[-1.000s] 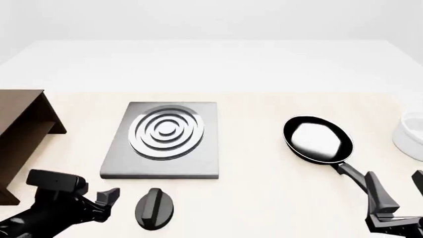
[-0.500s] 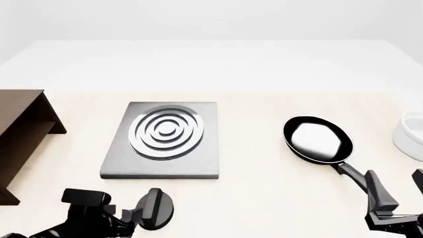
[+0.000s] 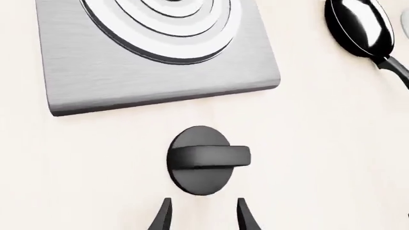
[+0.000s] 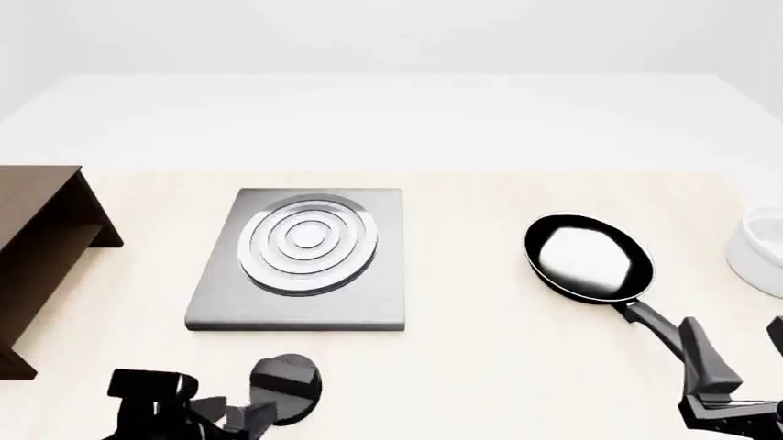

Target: Turn on the stove and put the frying pan on it.

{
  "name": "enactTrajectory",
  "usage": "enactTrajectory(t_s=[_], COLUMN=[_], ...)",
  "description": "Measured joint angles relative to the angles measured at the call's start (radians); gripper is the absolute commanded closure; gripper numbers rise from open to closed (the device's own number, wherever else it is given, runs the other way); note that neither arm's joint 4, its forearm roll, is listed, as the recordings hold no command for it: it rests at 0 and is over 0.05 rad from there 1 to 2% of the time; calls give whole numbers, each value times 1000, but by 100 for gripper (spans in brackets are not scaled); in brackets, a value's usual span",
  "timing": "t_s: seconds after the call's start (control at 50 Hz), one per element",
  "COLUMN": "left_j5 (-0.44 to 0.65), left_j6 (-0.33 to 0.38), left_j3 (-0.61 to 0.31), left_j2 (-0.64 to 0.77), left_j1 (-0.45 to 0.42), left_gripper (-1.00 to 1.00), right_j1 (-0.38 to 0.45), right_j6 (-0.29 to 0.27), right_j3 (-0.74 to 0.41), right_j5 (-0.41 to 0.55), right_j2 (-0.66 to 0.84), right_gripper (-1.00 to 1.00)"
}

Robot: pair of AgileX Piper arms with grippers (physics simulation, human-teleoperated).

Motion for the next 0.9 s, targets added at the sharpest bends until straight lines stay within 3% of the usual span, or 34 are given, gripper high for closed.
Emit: enactTrajectory(t_s=[0.1,0.2,0.36,0.54,0.72,0.9], left_j5=[338,477,465,447,439,437], left_j6=[125,281,462,541,569,580], left_j3=[-94,-190,-143,-66,-36,-27], left_j2=[-392,-660,-885,-993,-1036,-1054], left_j1=[136,337,548,661,696,708], left_gripper=[-100,-100,-100,-100,-100,-100], right_j1=[10,50,102,131,120,85], right_j6=[27,18,-51,-184,-279,-308], right_j3=[-46,-202,-529,-795,-886,-858], right_j5=[85,260,529,703,729,669], right_j2=[-43,-67,0,236,466,620], right_gripper=[-100,-100,-100,-100,-100,-100])
